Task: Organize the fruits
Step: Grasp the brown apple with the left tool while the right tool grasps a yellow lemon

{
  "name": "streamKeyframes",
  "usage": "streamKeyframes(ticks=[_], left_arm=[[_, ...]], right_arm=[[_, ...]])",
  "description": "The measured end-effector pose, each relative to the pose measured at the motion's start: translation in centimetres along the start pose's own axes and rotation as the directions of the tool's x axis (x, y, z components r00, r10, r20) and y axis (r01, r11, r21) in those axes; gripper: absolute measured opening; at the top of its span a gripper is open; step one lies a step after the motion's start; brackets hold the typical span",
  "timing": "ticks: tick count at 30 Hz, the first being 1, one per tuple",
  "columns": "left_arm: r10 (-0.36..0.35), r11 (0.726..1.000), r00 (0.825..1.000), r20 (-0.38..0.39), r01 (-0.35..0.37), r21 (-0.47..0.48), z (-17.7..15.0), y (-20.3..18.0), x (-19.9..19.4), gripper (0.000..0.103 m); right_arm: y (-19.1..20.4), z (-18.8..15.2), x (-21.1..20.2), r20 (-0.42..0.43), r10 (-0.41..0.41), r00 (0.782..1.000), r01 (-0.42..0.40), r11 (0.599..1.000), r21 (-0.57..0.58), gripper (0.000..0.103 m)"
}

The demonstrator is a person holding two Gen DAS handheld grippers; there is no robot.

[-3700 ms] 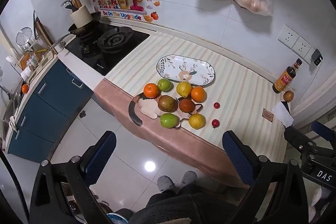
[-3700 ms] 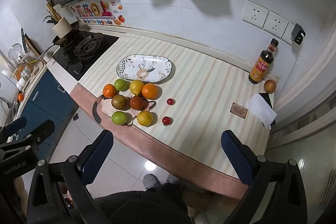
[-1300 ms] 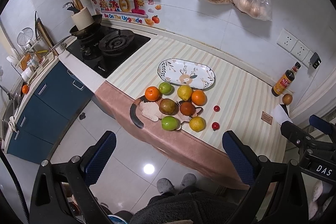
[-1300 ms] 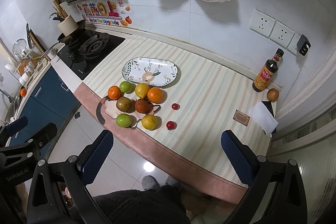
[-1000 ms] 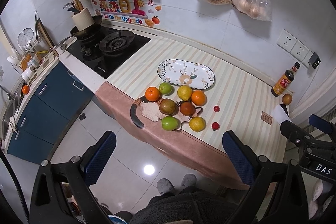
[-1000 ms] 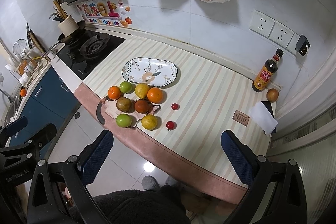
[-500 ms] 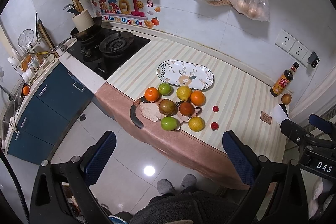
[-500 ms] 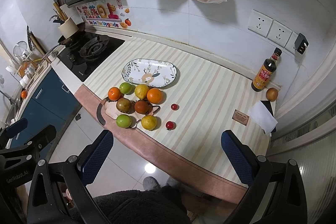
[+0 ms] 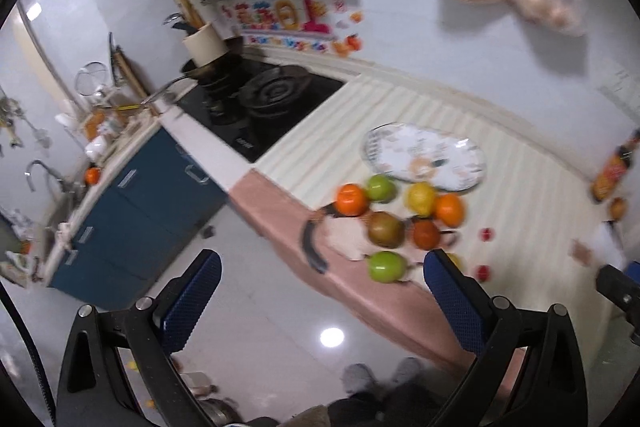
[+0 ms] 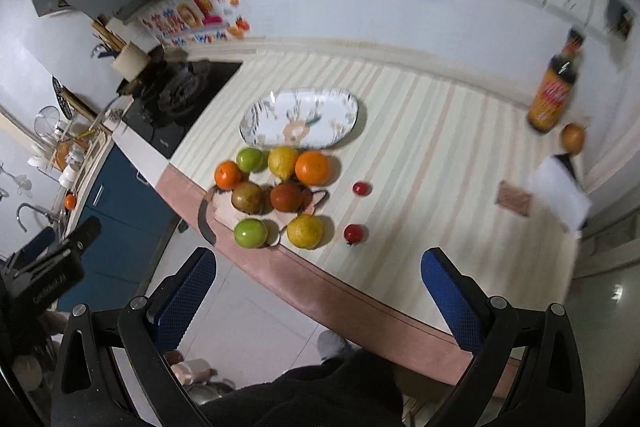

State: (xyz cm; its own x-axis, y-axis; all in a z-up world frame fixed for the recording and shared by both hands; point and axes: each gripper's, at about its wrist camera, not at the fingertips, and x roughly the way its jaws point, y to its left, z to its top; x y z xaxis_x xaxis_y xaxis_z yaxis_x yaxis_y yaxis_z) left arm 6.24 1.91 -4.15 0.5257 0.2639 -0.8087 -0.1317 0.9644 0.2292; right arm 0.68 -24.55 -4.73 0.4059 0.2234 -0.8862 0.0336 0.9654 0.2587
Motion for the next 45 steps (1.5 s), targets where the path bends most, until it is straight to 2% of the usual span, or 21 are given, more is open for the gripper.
streamKeyframes(ticks=[2,5,9,11,14,18,21,24,26,28,29,31,33,35,38,41,42,43,45], left_arm=[[0.028,1.000,0.999,-0.026,-0.028,0.007,0.1,0.0,2.3,0.103],[-0.007,1.000,0.995,-0.102,0.008,0.012,0.3,0.4,6.3,0.103],[-0.073,0.996,0.970,-0.230,0.082,0.029,0.7,0.0,12.3,0.103],[-0.108,0.992,0.955,-0.278,0.124,0.040,1.0,-0.5,14.5,0.100],[-0.189,0.975,0.912,-0.364,0.217,0.039,1.5,-1.5,18.6,0.093],[-0.280,0.943,0.840,-0.464,0.331,0.029,2.4,-2.7,23.7,0.092],[-0.325,0.916,0.792,-0.517,0.400,0.035,3.1,-4.1,26.6,0.092],[-0.354,0.886,0.755,-0.552,0.459,0.059,3.6,-5.6,28.7,0.092],[-0.354,0.871,0.736,-0.577,0.484,0.084,3.7,-6.7,29.8,0.092],[-0.339,0.860,0.728,-0.596,0.497,0.118,3.5,-7.3,30.8,0.092],[-0.331,0.856,0.725,-0.604,0.500,0.130,3.4,-7.6,31.1,0.092],[-0.329,0.846,0.708,-0.625,0.515,0.139,3.1,-8.1,31.7,0.092],[-0.328,0.840,0.698,-0.636,0.524,0.142,2.8,-8.5,32.2,0.092],[-0.321,0.838,0.699,-0.639,0.524,0.152,2.6,-8.9,32.4,0.092],[-0.309,0.832,0.703,-0.641,0.527,0.176,2.1,-9.5,32.7,0.092],[-0.295,0.827,0.707,-0.643,0.526,0.199,1.5,-10.4,33.2,0.092],[-0.291,0.825,0.708,-0.643,0.526,0.205,1.3,-10.6,33.4,0.090],[-0.290,0.824,0.708,-0.644,0.527,0.207,1.1,-10.7,33.6,0.077],[-0.291,0.821,0.694,-0.659,0.534,0.200,0.6,-11.0,33.9,0.065]], right_arm=[[-0.3,0.2,3.2,-0.038,0.015,0.999,-0.015,1.000,-0.005,0.103],[-0.4,0.5,8.7,-0.098,0.013,0.995,-0.013,1.000,-0.004,0.103],[-0.6,0.5,15.7,-0.200,0.045,0.979,-0.036,0.998,0.051,0.097],[-0.6,0.3,19.1,-0.242,0.066,0.968,-0.044,0.994,0.095,0.091],[-0.5,0.0,23.2,-0.294,0.075,0.953,-0.029,0.987,0.158,0.079],[-0.4,-0.5,27.6,-0.345,0.080,0.935,0.010,0.967,0.254,0.073],[-0.5,-1.1,29.8,-0.370,0.108,0.923,0.032,0.935,0.353,0.072],[-0.4,-1.9,31.4,-0.381,0.140,0.914,0.046,0.897,0.440,0.072],[-0.4,-2.0,31.8,-0.385,0.145,0.912,0.061,0.878,0.475,0.072],[-0.3,-2.3,32.5,-0.392,0.145,0.909,0.081,0.859,0.505,0.072],[-0.4,-2.4,32.7,-0.397,0.151,0.906,0.086,0.850,0.519,0.069],[-0.3,-2.5,33.4,-0.401,0.172,0.900,0.089,0.827,0.555,0.061],[-0.2,-2.6,33.7,-0.396,0.176,0.901,0.086,0.823,0.561,0.061],[0.8,-1.9,33.8,-0.405,0.138,0.904,0.095,0.857,0.506,0.060],[2.4,-0.9,33.7,-0.445,0.010,0.895,0.159,0.927,0.341,0.060],[3.2,-0.5,34.1,-0.455,0.001,0.891,0.156,0.939,0.307,0.061],[3.2,-0.4,34.2,-0.455,0.006,0.891,0.152,0.938,0.310,0.061],[3.4,-0.4,34.2,-0.454,0.008,0.891,0.151,0.937,0.314,0.061],[3.6,-0.4,34.1,-0.450,0.005,0.893,0.153,0.937,0.315,0.062]])
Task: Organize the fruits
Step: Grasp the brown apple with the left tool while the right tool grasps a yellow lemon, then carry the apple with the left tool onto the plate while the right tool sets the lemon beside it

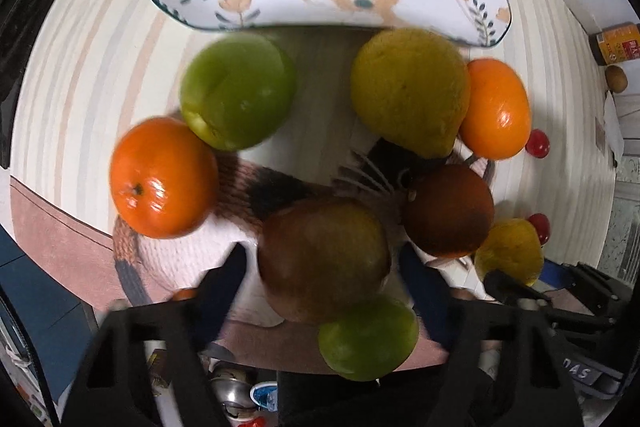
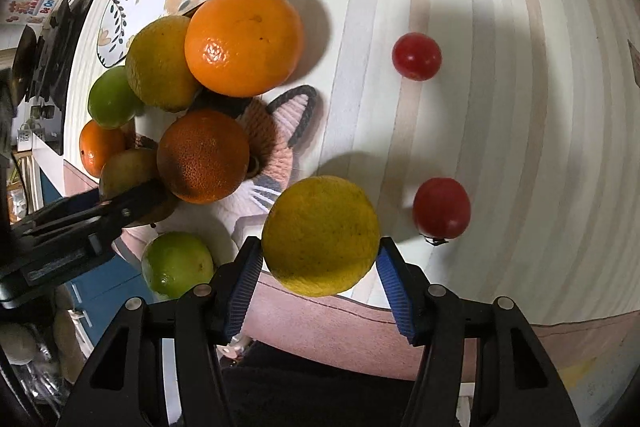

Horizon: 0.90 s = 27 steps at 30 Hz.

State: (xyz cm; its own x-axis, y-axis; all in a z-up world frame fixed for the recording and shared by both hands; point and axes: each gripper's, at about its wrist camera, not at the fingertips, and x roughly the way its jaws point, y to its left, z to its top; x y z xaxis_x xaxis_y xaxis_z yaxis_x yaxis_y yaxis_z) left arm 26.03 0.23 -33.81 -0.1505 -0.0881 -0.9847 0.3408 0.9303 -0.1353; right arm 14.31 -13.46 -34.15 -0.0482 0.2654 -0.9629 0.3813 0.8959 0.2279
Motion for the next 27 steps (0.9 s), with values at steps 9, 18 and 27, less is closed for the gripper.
streamKeyframes(ticks=[9,18,27], left_arm=[[-0.001,1.000,0.999,0.051,0.002,-0.019,-0.9,-0.9,1.2,0.064],[-0.015,0.998,0.996,0.085,0.019,-0.056,-2.8,0.7,-0.7,0.064],[-0.083,0.996,0.968,0.236,0.090,-0.021,0.6,0.7,-9.3,0.064]], right_arm=[[-1.5,0.1,0.1,0.014,0.064,0.998,-0.064,0.997,0.046,0.066],[-0.6,-0.4,-0.6,0.050,0.067,0.997,-0.068,0.998,0.015,0.061],[0.8,6.4,-8.3,0.201,0.130,0.971,-0.117,0.990,-0.076,0.061]])
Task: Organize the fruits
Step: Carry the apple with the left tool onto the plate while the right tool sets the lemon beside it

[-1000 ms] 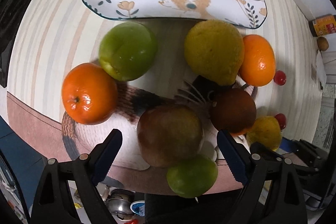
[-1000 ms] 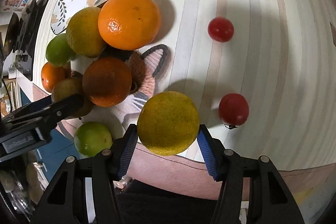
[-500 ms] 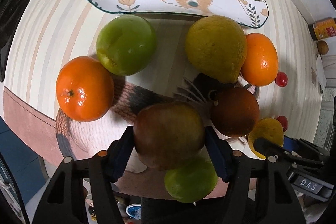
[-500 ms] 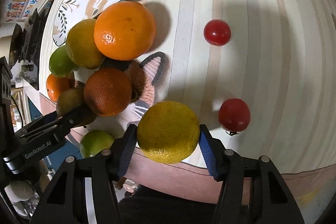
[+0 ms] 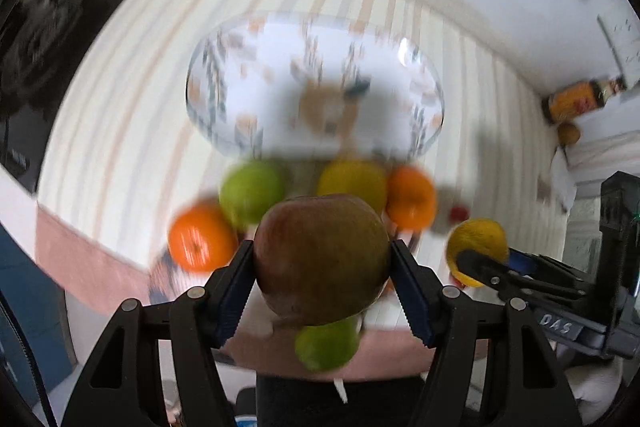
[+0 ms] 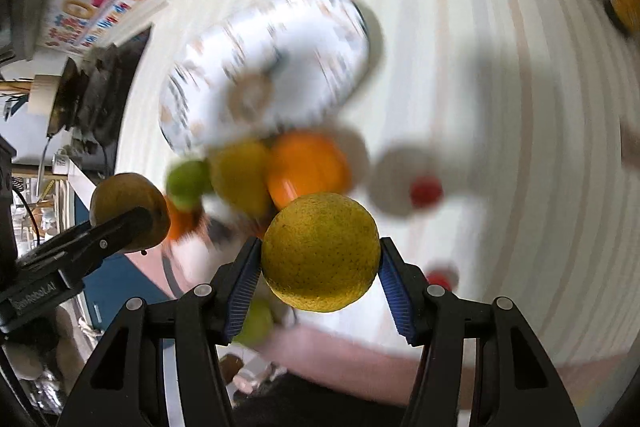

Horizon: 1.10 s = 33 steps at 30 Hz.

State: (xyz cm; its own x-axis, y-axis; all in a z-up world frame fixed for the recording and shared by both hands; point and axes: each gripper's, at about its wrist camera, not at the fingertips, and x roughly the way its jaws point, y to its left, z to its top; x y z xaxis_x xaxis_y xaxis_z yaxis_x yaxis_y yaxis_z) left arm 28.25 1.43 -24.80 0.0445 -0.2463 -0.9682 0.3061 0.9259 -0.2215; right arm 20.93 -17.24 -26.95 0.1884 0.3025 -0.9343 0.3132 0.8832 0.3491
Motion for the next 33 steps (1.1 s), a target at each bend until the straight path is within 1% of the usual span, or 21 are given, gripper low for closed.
streamKeyframes(ticks=[2,3,4,8,9,11,15,18,20,23,25,27,28,29,30,31,33], left_arm=[[0.023,1.000,1.000,0.019,-0.023,0.000,2.7,0.2,-0.2,0.064],[0.041,0.999,0.999,0.024,-0.041,-0.007,4.9,0.6,0.1,0.064],[0.052,0.999,0.998,0.022,-0.052,-0.015,6.3,0.9,0.6,0.064],[0.091,0.995,0.996,-0.014,-0.091,-0.048,11.1,2.5,3.5,0.064],[0.090,0.994,0.996,-0.027,-0.092,-0.055,12.3,2.8,4.0,0.064],[0.088,0.993,0.995,-0.052,-0.091,-0.073,13.5,3.4,5.1,0.064],[0.072,0.991,0.992,-0.103,-0.082,-0.102,16.0,4.3,7.1,0.064],[0.063,0.991,0.989,-0.137,-0.078,-0.107,16.8,4.3,8.0,0.064],[0.049,0.991,0.986,-0.157,-0.067,-0.113,17.2,4.5,8.7,0.064],[0.030,0.992,0.982,-0.184,-0.052,-0.119,17.2,4.4,9.2,0.064],[0.013,0.989,0.978,-0.207,-0.043,-0.140,17.2,4.6,9.7,0.064],[-0.021,0.985,0.976,-0.216,-0.016,-0.172,17.1,5.0,10.0,0.065],[-0.032,0.983,0.975,-0.218,-0.008,-0.182,17.1,5.2,10.1,0.065],[-0.039,0.981,0.975,-0.219,-0.004,-0.193,17.0,5.4,10.2,0.065],[-0.035,0.981,0.975,-0.221,-0.009,-0.195,16.7,5.6,10.2,0.065],[-0.035,0.980,0.975,-0.220,-0.010,-0.197,16.6,5.8,10.1,0.074],[-0.039,0.980,0.978,-0.205,-0.003,-0.198,16.5,5.9,9.7,0.091]], right_arm=[[0.8,2.0,0.1,0.025,-0.008,1.000,0.009,1.000,-0.029,0.061],[1.4,3.4,0.5,0.033,-0.013,0.999,0.015,0.999,-0.044,0.061],[2.0,4.9,1.0,0.033,-0.027,0.999,0.029,0.998,-0.060,0.061],[3.5,9.9,2.9,0.028,-0.080,0.996,0.083,0.991,-0.107,0.061],[3.7,10.8,3.3,0.024,-0.088,0.996,0.090,0.989,-0.113,0.061],[4.8,12.8,4.9,0.007,-0.110,0.994,0.110,0.986,-0.126,0.061],[5.5,15.3,7.3,-0.024,-0.148,0.989,0.143,0.978,-0.149,0.061],[6.1,16.6,9.0,-0.042,-0.171,0.984,0.162,0.973,-0.164,0.061],[6.0,17.0,9.6,-0.057,-0.169,0.984,0.158,0.974,-0.160,0.061],[6.2,17.7,9.9,-0.055,-0.163,0.985,0.152,0.975,-0.162,0.061],[6.2,18.0,10.1,-0.073,-0.149,0.986,0.136,0.978,-0.158,0.061],[6.1,18.2,10.2,-0.081,-0.150,0.985,0.136,0.979,-0.153,0.061],[5.9,18.2,10.0,-0.081,-0.146,0.986,0.133,0.980,-0.148,0.065],[5.7,18.3,9.8,-0.079,-0.138,0.987,0.126,0.982,-0.138,0.074],[5.7,18.5,9.7,-0.078,-0.132,0.988,0.121,0.984,-0.131,0.078],[5.6,18.6,9.4,-0.076,-0.129,0.989,0.118,0.985,-0.125,0.083],[5.3,18.7,8.6,-0.066,-0.129,0.989,0.121,0.986,-0.116,0.086]])
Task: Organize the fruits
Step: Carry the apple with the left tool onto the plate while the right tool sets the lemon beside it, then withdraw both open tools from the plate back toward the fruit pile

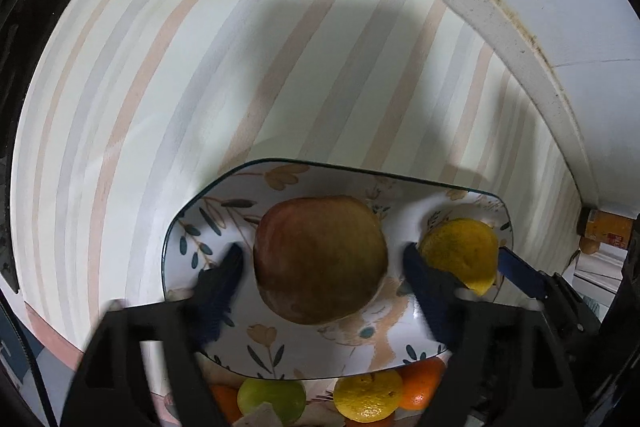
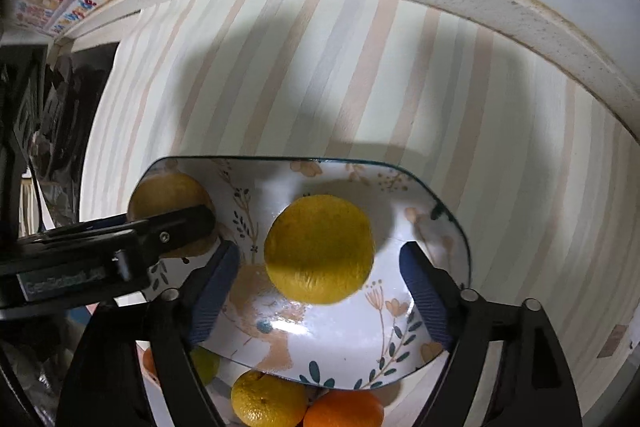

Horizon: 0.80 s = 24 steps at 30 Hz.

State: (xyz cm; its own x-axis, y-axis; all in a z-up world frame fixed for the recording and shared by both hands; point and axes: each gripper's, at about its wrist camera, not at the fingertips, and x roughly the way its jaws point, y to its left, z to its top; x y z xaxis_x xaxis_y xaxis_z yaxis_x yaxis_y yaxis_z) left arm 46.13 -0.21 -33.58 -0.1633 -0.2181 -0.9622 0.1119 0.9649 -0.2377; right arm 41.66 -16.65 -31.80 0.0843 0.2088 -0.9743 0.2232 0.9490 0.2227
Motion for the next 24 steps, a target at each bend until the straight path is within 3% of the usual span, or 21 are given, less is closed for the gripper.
streamKeyframes(ticks=[3,10,15,24], left_arm=[[0.005,1.000,1.000,0.029,-0.005,0.008,-0.5,0.2,-1.1,0.091],[0.062,0.998,0.991,0.119,-0.065,0.026,-2.8,0.0,-3.8,0.091],[0.146,0.987,0.969,0.201,-0.156,0.036,-5.7,0.5,-5.9,0.091],[0.177,0.978,0.929,0.325,-0.202,0.045,-12.2,0.0,-9.2,0.091]], right_arm=[[-0.5,-0.1,-1.0,0.015,-0.007,1.000,0.007,1.000,0.018,0.092],[-1.0,-2.4,-3.0,0.026,-0.048,0.999,0.048,0.998,0.028,0.092],[-1.0,-5.1,-4.2,0.036,-0.093,0.995,0.092,0.996,0.019,0.092],[-0.3,-11.1,-7.8,0.122,-0.138,0.983,0.141,0.990,-0.019,0.092]])
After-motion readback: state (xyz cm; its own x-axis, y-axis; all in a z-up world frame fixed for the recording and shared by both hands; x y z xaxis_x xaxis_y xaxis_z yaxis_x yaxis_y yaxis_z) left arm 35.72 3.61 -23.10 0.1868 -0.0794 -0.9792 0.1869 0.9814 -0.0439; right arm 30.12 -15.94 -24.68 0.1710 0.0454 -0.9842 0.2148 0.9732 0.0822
